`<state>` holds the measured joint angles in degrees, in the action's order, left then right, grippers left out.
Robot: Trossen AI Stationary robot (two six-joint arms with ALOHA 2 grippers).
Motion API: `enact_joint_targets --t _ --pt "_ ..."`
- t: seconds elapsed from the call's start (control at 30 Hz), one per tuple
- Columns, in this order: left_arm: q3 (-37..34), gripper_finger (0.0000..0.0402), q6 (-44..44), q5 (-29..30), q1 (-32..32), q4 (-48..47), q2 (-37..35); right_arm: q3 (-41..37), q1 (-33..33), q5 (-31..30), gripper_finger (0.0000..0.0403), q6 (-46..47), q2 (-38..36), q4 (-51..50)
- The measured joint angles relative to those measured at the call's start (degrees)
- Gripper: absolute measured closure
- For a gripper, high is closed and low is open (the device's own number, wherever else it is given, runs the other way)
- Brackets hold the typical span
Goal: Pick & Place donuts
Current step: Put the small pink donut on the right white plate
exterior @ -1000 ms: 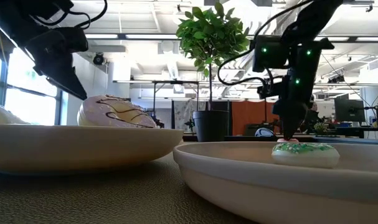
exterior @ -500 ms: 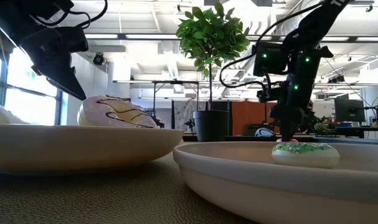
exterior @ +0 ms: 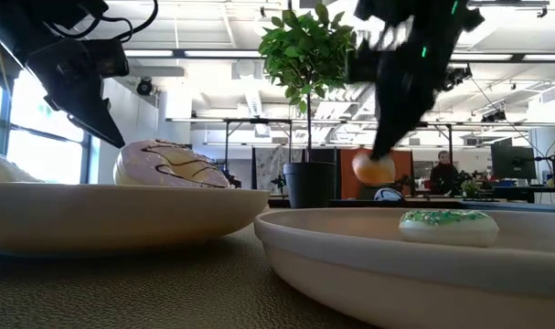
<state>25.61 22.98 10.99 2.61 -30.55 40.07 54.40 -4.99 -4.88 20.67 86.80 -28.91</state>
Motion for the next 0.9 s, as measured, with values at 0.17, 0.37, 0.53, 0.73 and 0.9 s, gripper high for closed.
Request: enact_joint_targets --t 0.17,0.37,0.53,0.73,0.9 --pt "0.0 0.0266 -0.1 0.3 0.0 0.1 0.0 5.0 -13.5 -0.3 0.0396 -2.3 0.0 3.8" --pt "0.0 0.0266 -0.1 0.3 0.0 0.4 0.0 1.7 -23.7 -5.1 0.0398 -4.0 1.1 18.7" --pt "0.0 0.0266 -0.2 0.4 0.0 0.7 0.0 -1.7 -26.2 -6.5 0.0397 -4.2 5.5 27.3" --pt "0.0 0.0266 0.2 0.1 0.0 0.8 0.0 -1.8 -23.5 -5.1 0.0395 -4.6 11.5 27.6" --pt "0.0 0.0266 0.3 0.1 0.0 0.8 0.0 -1.8 -22.4 -3.3 0.0394 -5.7 12.8 28.2"
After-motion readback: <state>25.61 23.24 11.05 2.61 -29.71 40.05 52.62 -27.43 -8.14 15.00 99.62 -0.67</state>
